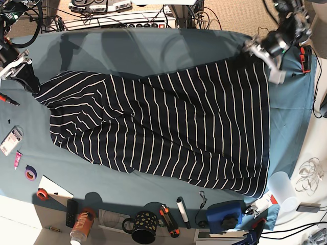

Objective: Layout the t-shirt on the table in an organized manner, then fold the t-shirt properly
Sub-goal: 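Grasp the shirt edge with both grippers and stretch it apart, then lift the held shirt edge with both grippers and fold it over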

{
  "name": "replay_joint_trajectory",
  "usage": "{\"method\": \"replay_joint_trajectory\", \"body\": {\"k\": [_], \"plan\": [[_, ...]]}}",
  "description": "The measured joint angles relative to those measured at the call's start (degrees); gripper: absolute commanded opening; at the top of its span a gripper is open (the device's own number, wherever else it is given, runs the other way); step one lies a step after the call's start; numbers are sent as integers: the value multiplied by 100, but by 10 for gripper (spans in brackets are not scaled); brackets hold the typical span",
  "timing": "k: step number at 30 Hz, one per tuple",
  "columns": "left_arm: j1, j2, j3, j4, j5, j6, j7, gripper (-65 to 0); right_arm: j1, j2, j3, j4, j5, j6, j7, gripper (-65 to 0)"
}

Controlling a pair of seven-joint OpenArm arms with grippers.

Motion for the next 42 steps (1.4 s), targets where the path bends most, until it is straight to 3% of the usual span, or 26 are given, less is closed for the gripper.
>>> {"method": "replay_joint_trajectory", "body": {"k": [6, 10, 19, 29, 42], "plan": [[-31, 59, -249, -17, 61, 61, 90, -541, 0, 0, 0, 0, 0, 0, 0, -650], [-15, 57, -704, -68, -2, 155, 221, -650, 0, 0, 0, 0, 0, 0, 0, -650], [46, 59, -1882, 98, -811, -221, 1399, -650, -501, 2, 0, 140, 4, -2, 2, -650], [155, -175, -2229, 125, -1099, -332, 1534, -650, -1615, 11, 0, 291, 31, -2, 22, -650], [505, -857, -2712, 129, -1196, -356, 1770, -650, -2767, 111, -24, 302, 87, 0, 20, -650]]}}
